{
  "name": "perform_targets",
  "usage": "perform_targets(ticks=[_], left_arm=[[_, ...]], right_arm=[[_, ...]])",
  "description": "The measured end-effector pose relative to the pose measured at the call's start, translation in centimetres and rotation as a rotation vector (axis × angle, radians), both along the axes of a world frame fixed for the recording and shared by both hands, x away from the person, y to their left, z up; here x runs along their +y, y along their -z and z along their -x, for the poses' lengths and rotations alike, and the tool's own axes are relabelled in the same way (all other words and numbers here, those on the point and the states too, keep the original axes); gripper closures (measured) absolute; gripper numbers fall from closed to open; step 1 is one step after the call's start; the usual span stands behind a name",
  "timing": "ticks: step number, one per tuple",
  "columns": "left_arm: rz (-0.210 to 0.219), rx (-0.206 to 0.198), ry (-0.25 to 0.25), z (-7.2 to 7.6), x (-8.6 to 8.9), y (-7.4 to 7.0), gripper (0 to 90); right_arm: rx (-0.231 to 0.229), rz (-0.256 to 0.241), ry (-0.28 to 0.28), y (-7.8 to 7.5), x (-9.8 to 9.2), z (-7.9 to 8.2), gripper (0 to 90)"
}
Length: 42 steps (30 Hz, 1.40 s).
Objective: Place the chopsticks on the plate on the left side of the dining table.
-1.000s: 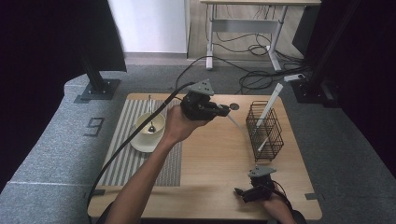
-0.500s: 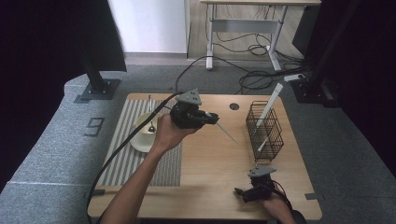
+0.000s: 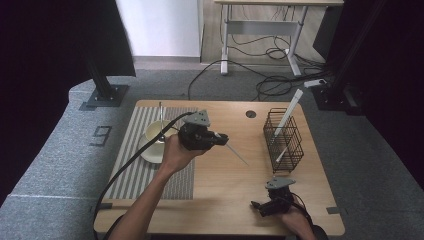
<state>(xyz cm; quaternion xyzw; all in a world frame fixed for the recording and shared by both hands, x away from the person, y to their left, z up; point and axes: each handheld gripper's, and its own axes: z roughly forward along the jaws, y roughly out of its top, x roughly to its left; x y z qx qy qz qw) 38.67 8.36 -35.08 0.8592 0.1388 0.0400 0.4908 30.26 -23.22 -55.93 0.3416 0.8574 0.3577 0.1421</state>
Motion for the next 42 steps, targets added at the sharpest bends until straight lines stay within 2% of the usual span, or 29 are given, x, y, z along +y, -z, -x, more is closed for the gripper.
perform_targets(ticks=[11,19,23,27,30,32,37,41,42], left_arm=[[0.023,0.028,0.011,0.7,0.6,2.3,83.3],[0.043,0.049,0.021,1.3,0.9,3.7,83.3],[0.042,0.056,0.029,1.6,0.8,4.2,83.3],[0.048,0.065,0.041,1.8,0.6,4.7,83.3],[0.05,0.073,0.046,1.9,0.5,5.1,83.3],[0.052,0.08,0.048,2.0,0.6,5.4,83.3],[0.062,0.095,0.053,2.1,0.8,5.8,83.3],[0.066,0.103,0.059,2.2,0.9,5.9,83.3],[0.066,0.104,0.061,2.2,0.9,5.9,83.3]], right_arm=[[0.008,0.004,0.003,-0.1,0.1,-0.3,0.0],[-0.007,-0.044,-0.012,-0.8,0.5,-0.6,0.0],[-0.021,-0.055,-0.059,-1.4,1.3,-1.0,0.0],[-0.027,-0.063,-0.078,-1.7,1.8,-1.2,0.5],[-0.036,-0.069,-0.095,-2.2,2.5,-1.5,4.2],[-0.04,-0.074,-0.111,-2.5,3.0,-1.8,11.5],[-0.039,-0.078,-0.117,-2.8,3.7,-2.3,17.5],[-0.046,-0.078,-0.144,-3.0,4.4,-2.8,29.2],[-0.054,-0.078,-0.16,-3.2,4.7,-3.0,36.5]])
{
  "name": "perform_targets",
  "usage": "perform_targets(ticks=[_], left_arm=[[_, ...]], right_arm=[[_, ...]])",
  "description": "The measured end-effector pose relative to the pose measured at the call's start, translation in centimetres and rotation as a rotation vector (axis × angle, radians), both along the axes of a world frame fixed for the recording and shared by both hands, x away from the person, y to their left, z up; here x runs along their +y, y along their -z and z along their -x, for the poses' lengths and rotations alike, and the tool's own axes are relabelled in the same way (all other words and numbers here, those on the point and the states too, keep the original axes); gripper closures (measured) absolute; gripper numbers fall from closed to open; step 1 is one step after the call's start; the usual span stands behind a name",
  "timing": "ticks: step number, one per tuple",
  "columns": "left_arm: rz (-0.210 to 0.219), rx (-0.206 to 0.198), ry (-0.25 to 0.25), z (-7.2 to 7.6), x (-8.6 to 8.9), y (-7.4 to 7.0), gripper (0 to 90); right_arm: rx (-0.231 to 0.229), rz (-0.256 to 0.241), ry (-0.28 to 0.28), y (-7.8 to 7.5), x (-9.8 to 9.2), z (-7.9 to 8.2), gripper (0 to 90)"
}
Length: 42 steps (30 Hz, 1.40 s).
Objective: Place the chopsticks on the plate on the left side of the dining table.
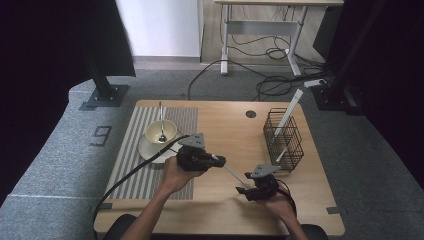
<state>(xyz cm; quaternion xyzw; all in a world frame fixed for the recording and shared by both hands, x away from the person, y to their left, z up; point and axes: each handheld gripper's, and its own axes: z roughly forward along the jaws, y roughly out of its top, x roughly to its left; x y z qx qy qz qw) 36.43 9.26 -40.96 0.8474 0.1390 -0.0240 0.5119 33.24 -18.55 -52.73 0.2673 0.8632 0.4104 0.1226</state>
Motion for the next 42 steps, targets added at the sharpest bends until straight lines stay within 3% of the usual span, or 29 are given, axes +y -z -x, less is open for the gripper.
perform_targets(ticks=[2,13,19,21,22,24,26,30,38,42], left_arm=[[0.004,0.004,0.004,0.1,0.0,0.0,83.3],[-0.001,0.011,0.002,0.0,0.4,-0.1,83.3],[0.026,0.035,0.001,-0.5,0.9,0.2,83.0],[0.024,0.013,-0.024,-0.5,0.9,0.2,80.5],[0.016,-0.012,-0.049,-0.5,1.0,0.2,78.3],[0.017,-0.024,-0.068,-0.6,1.0,0.1,69.7],[0.019,-0.042,-0.098,-0.6,1.1,0.0,52.9],[0.033,-0.054,-0.132,-0.8,1.3,-0.1,42.5],[0.049,-0.057,-0.229,-1.4,2.2,1.1,32.6],[0.026,-0.078,-0.259,-1.5,2.6,1.6,31.1]], right_arm=[[-0.001,-0.003,-0.008,-0.1,0.1,-0.1,39.1],[-0.035,0.013,-0.085,-0.5,0.9,-0.1,79.8],[-0.054,0.016,-0.105,-0.5,0.7,0.2,81.6],[-0.056,0.009,-0.118,-0.6,0.7,0.3,82.7],[-0.056,0.007,-0.126,-0.6,0.7,0.4,83.5],[-0.055,-0.007,-0.146,-0.7,0.8,0.6,84.9],[-0.042,-0.021,-0.152,-0.8,0.8,0.7,85.1],[-0.032,-0.017,-0.146,-0.7,0.7,0.7,85.1],[-0.026,-0.034,-0.153,-1.0,0.6,1.0,85.0],[-0.025,-0.031,-0.161,-1.0,0.5,1.2,85.0]])
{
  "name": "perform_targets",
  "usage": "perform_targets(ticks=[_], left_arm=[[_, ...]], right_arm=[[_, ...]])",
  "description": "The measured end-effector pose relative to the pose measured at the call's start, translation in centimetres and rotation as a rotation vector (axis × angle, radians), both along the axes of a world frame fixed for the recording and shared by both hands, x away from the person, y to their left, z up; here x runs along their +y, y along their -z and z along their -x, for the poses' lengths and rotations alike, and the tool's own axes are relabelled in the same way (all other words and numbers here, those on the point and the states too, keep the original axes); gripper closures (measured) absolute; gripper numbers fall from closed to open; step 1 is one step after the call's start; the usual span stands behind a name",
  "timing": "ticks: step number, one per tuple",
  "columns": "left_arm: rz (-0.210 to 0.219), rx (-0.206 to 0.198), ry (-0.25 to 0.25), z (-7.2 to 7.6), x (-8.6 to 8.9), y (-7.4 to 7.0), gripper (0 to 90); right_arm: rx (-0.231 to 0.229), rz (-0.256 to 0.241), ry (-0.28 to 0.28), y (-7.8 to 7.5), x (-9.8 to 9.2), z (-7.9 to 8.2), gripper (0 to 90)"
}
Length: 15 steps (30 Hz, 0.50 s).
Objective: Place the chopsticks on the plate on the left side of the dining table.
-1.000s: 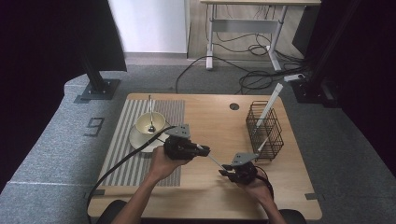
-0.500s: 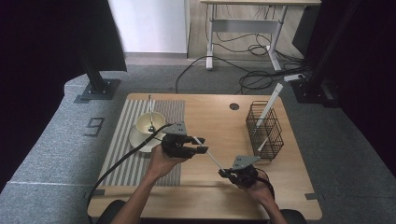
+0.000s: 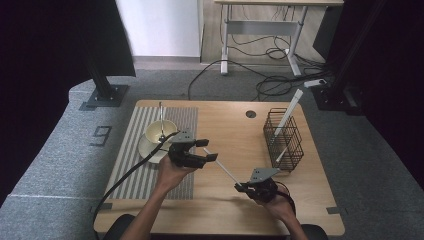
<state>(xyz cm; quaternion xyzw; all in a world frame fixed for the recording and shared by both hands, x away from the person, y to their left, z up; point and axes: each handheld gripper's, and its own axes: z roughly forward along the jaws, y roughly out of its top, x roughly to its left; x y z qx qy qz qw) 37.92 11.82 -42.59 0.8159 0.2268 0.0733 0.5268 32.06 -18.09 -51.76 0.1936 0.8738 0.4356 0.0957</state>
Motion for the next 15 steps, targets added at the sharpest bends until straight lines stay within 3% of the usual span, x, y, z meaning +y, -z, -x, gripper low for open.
perform_targets(ticks=[15], left_arm=[[-0.037,-0.016,-0.055,-0.2,1.6,2.2,30.2]], right_arm=[[0.006,-0.039,0.005,-0.5,-0.2,0.3,84.9]])
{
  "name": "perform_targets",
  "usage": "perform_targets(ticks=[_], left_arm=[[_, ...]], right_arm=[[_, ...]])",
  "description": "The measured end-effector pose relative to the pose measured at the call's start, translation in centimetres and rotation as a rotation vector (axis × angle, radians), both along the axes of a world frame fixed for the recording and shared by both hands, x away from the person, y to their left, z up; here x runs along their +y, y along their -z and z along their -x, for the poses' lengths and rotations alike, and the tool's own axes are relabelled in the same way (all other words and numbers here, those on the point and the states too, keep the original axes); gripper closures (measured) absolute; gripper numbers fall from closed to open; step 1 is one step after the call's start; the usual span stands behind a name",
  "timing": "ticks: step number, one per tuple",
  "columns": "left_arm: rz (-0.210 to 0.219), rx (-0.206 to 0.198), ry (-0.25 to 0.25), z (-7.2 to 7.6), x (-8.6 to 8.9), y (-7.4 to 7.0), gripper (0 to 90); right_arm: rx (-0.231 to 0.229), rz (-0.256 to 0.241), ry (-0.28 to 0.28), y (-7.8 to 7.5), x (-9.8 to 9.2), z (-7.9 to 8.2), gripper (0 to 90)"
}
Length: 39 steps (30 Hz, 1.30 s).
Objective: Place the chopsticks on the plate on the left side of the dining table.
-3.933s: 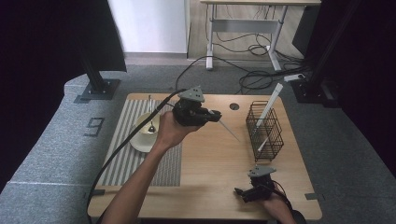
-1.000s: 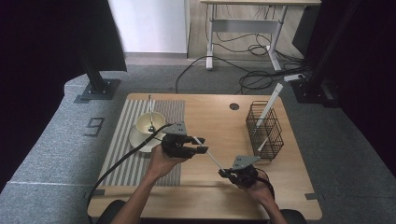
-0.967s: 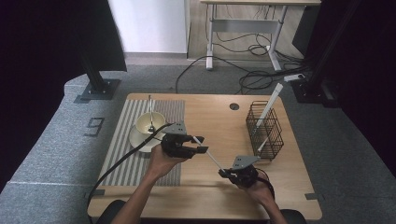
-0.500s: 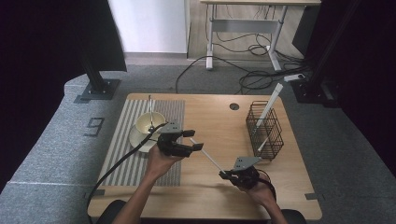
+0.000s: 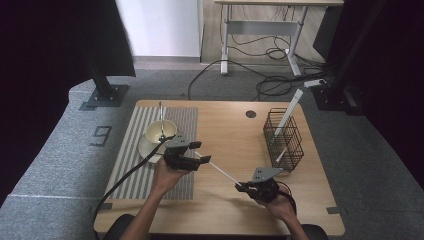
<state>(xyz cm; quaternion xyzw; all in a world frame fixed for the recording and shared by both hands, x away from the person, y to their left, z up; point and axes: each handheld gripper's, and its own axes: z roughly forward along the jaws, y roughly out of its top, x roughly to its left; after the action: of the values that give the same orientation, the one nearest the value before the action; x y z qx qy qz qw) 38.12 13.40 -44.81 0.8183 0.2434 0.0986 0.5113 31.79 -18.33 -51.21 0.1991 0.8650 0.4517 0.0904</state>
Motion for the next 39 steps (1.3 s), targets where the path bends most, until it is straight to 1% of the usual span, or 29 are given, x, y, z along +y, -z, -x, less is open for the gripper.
perform_targets(ticks=[6,8,13,19,23,27,32,34,36,39], left_arm=[[-0.009,0.007,-0.013,-0.1,0.4,0.7,29.8],[-0.006,0.01,-0.016,-0.2,0.5,0.9,29.8],[-0.022,0.008,-0.019,-0.2,0.6,1.4,29.8],[-0.028,0.02,-0.024,-0.3,0.8,2.0,29.7],[-0.038,0.023,-0.028,-0.3,0.9,2.5,29.6],[-0.059,0.019,-0.034,-0.2,0.8,2.9,29.6],[-0.04,0.035,-0.014,-0.1,1.1,2.7,27.4],[-0.041,0.034,0.0,0.1,1.1,2.5,24.2],[-0.061,0.034,0.023,0.5,0.9,2.5,22.1],[-0.107,0.046,0.052,1.0,0.4,2.9,19.5]], right_arm=[[0.002,0.001,0.001,-0.2,0.0,0.1,84.8],[0.002,0.0,0.002,-0.3,0.0,0.1,84.9],[-0.003,0.001,0.005,-0.4,-0.1,0.2,84.8],[-0.006,0.002,0.006,-0.6,-0.1,0.2,84.8],[-0.005,0.004,0.005,-0.6,-0.1,0.3,84.7],[0.001,0.015,0.001,-0.6,0.0,0.3,84.8],[0.016,0.033,-0.006,-0.5,0.0,0.2,84.8],[0.028,0.043,-0.01,-0.6,-0.1,0.0,84.7],[0.04,0.055,-0.019,-0.6,-0.1,-0.1,84.8],[0.056,0.071,-0.03,-0.6,-0.2,-0.3,84.7]])
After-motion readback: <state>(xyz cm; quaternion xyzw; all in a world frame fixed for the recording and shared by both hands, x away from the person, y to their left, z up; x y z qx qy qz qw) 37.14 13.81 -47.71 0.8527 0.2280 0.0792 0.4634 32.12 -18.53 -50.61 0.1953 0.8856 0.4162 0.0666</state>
